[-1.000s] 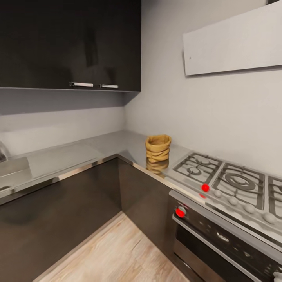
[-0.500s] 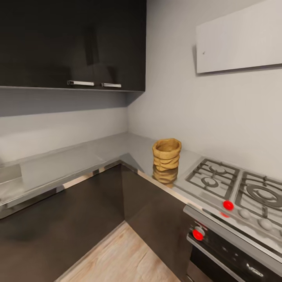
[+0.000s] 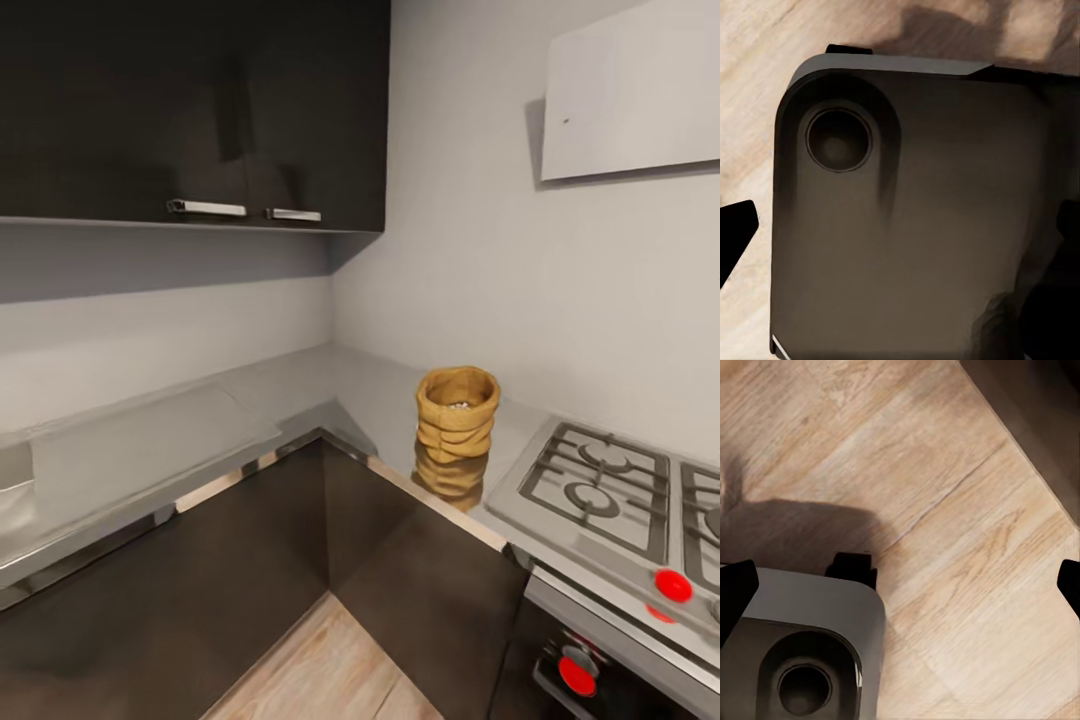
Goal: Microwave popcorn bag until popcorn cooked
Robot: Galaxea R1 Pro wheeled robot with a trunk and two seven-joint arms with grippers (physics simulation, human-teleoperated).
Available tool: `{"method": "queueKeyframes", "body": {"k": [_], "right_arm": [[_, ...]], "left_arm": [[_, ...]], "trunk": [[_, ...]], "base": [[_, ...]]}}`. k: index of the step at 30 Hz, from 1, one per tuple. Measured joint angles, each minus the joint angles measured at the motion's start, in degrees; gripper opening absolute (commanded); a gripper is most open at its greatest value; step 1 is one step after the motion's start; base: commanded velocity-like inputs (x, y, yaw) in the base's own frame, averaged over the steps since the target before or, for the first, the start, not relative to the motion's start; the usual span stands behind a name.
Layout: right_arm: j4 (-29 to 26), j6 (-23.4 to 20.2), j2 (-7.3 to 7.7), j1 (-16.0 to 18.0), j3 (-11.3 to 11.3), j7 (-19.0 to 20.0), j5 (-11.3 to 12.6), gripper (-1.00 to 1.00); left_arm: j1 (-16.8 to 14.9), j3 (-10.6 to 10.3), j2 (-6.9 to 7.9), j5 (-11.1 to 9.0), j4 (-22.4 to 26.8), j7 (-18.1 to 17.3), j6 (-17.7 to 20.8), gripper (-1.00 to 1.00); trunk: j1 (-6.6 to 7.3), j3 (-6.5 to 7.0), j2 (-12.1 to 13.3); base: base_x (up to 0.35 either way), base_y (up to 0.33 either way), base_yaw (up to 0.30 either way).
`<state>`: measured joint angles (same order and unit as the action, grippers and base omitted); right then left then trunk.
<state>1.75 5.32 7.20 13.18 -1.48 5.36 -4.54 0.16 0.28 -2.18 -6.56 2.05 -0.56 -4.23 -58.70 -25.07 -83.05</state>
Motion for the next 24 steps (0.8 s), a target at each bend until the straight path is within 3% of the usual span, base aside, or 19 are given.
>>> {"method": "queueKeyframes", "body": {"k": [5, 24], "right_arm": [[0.0, -0.1, -0.09, 0.0, 0.0, 0.0, 0.0, 1.00], [0.0, 0.0, -0.01, 0.0, 0.0, -0.1, 0.0, 1.00]], "left_arm": [[0.0, 0.0, -0.01, 0.0, 0.1, 0.0, 0.0, 1.00], [0.0, 0.1, -0.01, 0.0, 0.1, 0.0, -0.1, 1.00]], "trunk": [[-0.03, 0.00, 0.0], [-0.03, 0.00, 0.0]], "base": [[0.150, 0.098, -0.225], [0.004, 0.002, -0.241]]}}
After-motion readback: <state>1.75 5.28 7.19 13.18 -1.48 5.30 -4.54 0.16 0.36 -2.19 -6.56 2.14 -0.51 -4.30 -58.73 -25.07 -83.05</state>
